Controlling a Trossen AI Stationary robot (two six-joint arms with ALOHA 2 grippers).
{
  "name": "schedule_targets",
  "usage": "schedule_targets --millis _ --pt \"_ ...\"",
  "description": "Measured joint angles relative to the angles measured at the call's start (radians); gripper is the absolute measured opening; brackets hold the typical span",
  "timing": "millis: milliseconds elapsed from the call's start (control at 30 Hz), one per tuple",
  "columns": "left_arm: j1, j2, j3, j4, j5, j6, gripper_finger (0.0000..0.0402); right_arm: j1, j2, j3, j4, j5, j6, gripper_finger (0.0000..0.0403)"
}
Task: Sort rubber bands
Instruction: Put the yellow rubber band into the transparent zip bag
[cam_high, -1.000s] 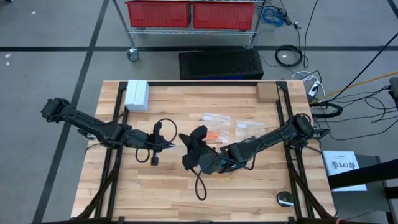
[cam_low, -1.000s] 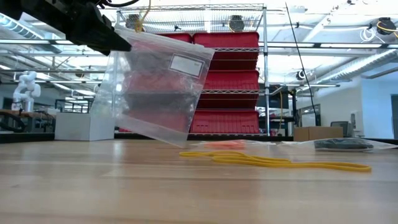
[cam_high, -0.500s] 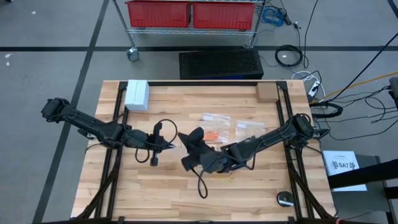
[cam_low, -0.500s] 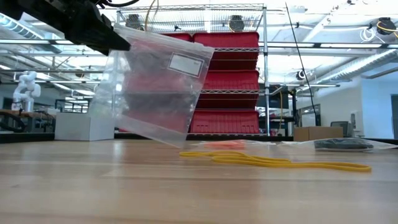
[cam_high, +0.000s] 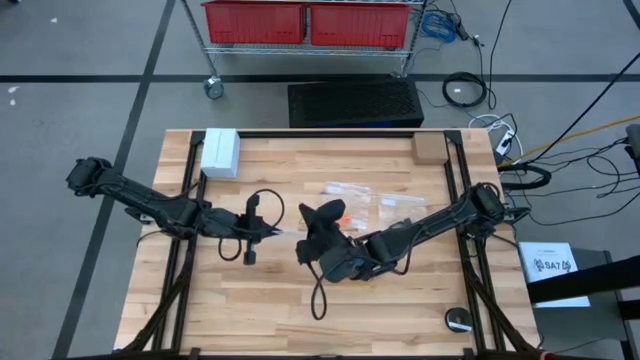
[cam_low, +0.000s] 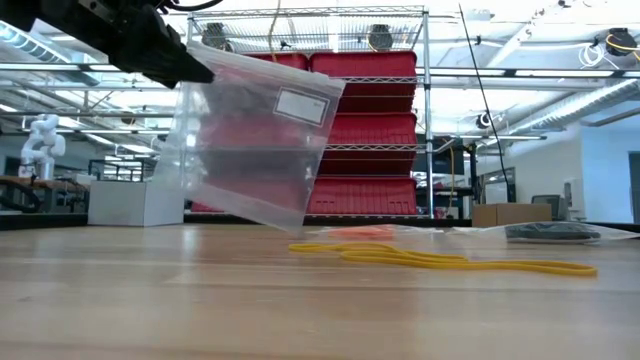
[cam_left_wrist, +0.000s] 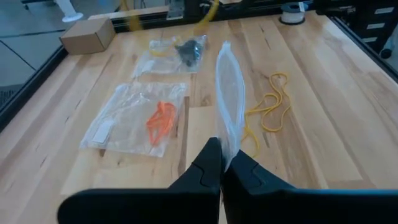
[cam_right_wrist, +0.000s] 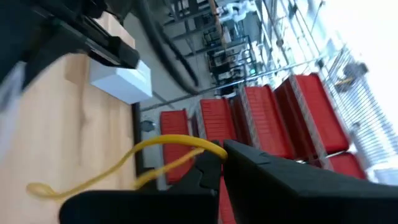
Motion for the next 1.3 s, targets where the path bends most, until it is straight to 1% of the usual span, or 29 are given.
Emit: schedule_targets --millis 133,233,400,500,567,700,800,967,1067,1167,1300 --pt "0.0 0.0 0.0 0.01 -0.007 0.0 0.0 0.009 0.0 0.0 -0.094 -0.002 0.18 0.0" --pt "0.0 0.0 0.0 0.011 -0.059 -0.002 0.0 0.013 0.0 0.0 -0.138 -0.004 0.275 0.0" --pt "0.0 0.0 0.0 0.012 -0.161 -0.025 0.0 -0.005 0.0 0.0 -0.154 -0.006 0.459 0.0" --pt "0.0 0.0 0.0 0.018 -0.196 -0.027 0.0 -0.023 0.0 0.0 -0.204 -0.02 0.593 0.0" --pt "0.0 0.0 0.0 0.022 -0.216 -0.028 0.0 -0.039 0.0 0.0 -0.251 -0.073 0.723 0.0" --pt "0.0 0.0 0.0 0.037 -0.244 -0.028 0.0 -0.081 0.0 0.0 -0.348 -0.264 0.972 0.0" --pt "0.0 0.0 0.0 0.037 -0.258 -0.028 0.0 -0.111 0.0 0.0 -0.372 -0.384 1.094 0.0" --pt "0.0 0.0 0.0 0.037 -0.27 -0.027 0.0 -0.131 -0.001 0.0 -0.331 -0.411 1.133 0.0" --pt "0.0 0.0 0.0 0.028 -0.289 -0.027 0.0 -0.134 -0.011 -0.001 -0.264 -0.472 1.086 0.0" --pt "0.0 0.0 0.0 0.024 -0.289 -0.027 0.0 -0.133 -0.021 -0.001 -0.208 -0.508 1.011 0.0" --pt "0.0 0.0 0.0 0.02 -0.289 -0.027 0.0 -0.133 -0.041 -0.001 -0.186 -0.51 0.976 0.0"
